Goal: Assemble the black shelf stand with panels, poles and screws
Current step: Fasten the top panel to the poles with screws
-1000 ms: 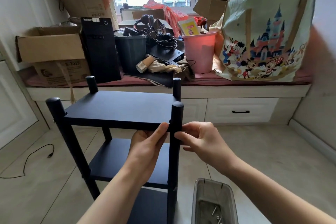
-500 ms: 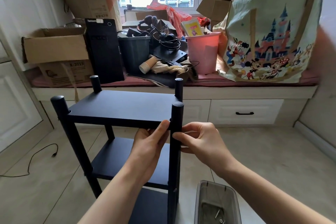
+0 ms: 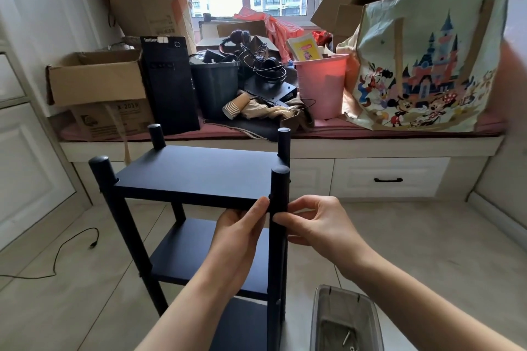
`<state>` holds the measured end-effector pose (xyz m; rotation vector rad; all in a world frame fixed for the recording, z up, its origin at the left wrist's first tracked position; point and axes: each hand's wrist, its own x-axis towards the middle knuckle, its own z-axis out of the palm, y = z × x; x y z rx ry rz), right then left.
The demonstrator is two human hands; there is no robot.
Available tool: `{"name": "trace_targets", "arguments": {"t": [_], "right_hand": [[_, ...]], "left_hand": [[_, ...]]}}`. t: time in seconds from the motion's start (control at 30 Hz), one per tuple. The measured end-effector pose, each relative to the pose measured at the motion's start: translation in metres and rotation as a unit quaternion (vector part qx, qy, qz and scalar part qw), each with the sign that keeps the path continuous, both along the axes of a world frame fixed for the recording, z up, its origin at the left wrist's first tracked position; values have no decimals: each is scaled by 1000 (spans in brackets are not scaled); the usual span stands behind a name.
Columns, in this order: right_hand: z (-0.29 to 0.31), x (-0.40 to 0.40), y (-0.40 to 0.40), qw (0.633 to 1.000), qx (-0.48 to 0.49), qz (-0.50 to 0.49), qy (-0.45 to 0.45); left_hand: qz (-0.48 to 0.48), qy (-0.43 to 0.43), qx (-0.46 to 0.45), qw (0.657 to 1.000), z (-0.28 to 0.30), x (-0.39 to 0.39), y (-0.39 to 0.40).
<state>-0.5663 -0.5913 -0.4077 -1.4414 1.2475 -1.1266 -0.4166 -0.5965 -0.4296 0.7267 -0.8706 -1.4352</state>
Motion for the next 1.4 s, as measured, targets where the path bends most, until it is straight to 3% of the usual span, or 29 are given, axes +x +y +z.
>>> {"name": "trace_targets", "arguments": {"t": [0.2, 0.4, 0.57, 1.0, 1.13, 1.3, 1.4], "right_hand": [[1, -1, 1, 1000, -18, 8, 6], [25, -16, -1, 993, 55, 61, 81], [41, -7, -6, 993, -6, 81, 88], [40, 14, 0, 981, -95, 20, 168], [55, 0, -2, 983, -26, 92, 157], [47, -30, -45, 987, -32, -65, 144], [35, -23, -65, 995, 37, 0, 91]], "left_hand": [[23, 20, 23, 999, 1, -2, 1], [5, 75, 90, 993, 11, 5, 3], [23, 65, 113, 991, 17, 9, 0], [36, 9, 88, 995, 17, 26, -10], [49, -1, 76, 996, 21, 35, -8], [81, -20, 78, 993, 26, 44, -2], [94, -23, 84, 992, 25, 51, -5]]}}
